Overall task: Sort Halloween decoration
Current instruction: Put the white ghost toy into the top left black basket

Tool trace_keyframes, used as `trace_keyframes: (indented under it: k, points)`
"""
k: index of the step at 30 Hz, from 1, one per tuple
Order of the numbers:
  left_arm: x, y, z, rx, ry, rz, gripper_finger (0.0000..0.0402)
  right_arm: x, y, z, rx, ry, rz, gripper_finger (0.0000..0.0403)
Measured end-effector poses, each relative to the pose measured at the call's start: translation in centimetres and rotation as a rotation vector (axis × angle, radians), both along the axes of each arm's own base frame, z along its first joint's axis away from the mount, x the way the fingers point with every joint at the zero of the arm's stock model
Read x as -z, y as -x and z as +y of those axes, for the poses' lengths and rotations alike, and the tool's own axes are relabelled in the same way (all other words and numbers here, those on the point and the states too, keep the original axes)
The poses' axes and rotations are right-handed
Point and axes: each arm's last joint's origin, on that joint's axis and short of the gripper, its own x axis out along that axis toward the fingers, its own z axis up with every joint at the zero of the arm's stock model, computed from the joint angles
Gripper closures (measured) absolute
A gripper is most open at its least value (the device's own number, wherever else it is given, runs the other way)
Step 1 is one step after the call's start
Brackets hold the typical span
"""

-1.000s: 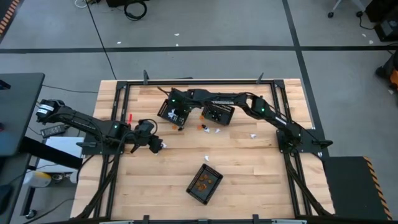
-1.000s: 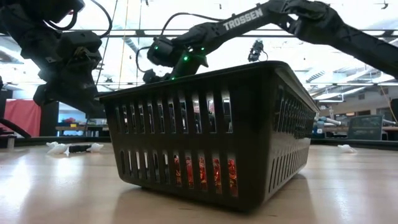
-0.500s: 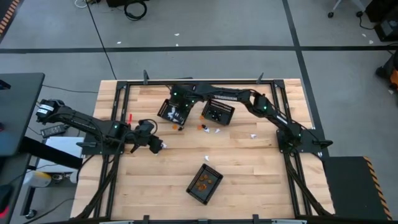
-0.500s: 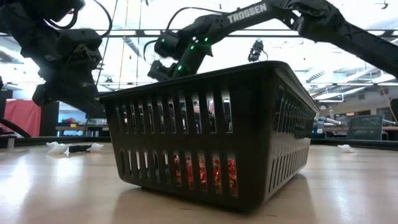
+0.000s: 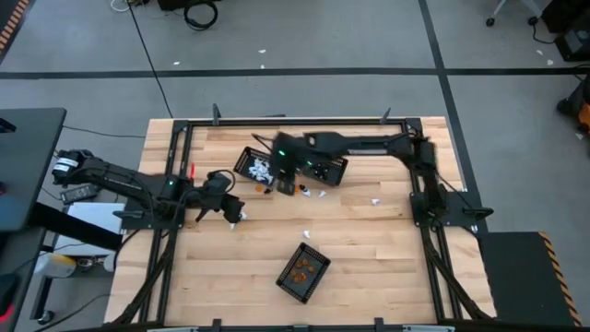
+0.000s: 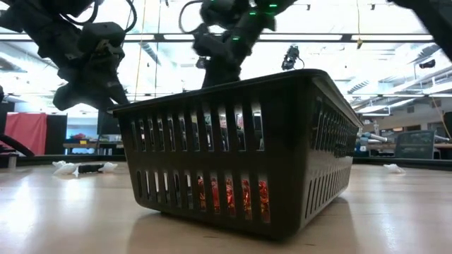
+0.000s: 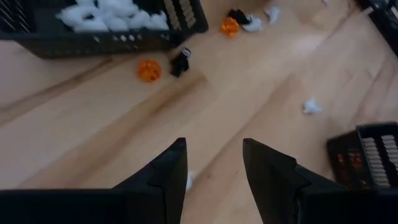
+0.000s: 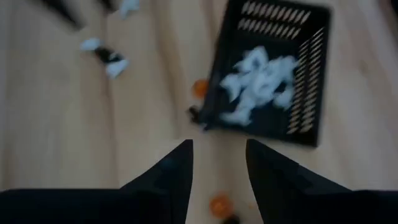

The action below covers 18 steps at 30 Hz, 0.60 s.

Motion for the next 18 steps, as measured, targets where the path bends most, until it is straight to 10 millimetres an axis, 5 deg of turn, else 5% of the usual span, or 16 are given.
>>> trace_keyframes:
  k: [8,18]
  points:
    - [-0.1,-0.1,1.2,-0.074,-0.053,-0.004,0.0237,4.5,6.8,3.7,0.030,-0.007,-0.001,0.0250]
    - [0.0,-0.1,1.4,-0.071,-0.074,0.011,0.0237,7.6,13.2,5.7,0.049,-0.198,0.383,0.0233]
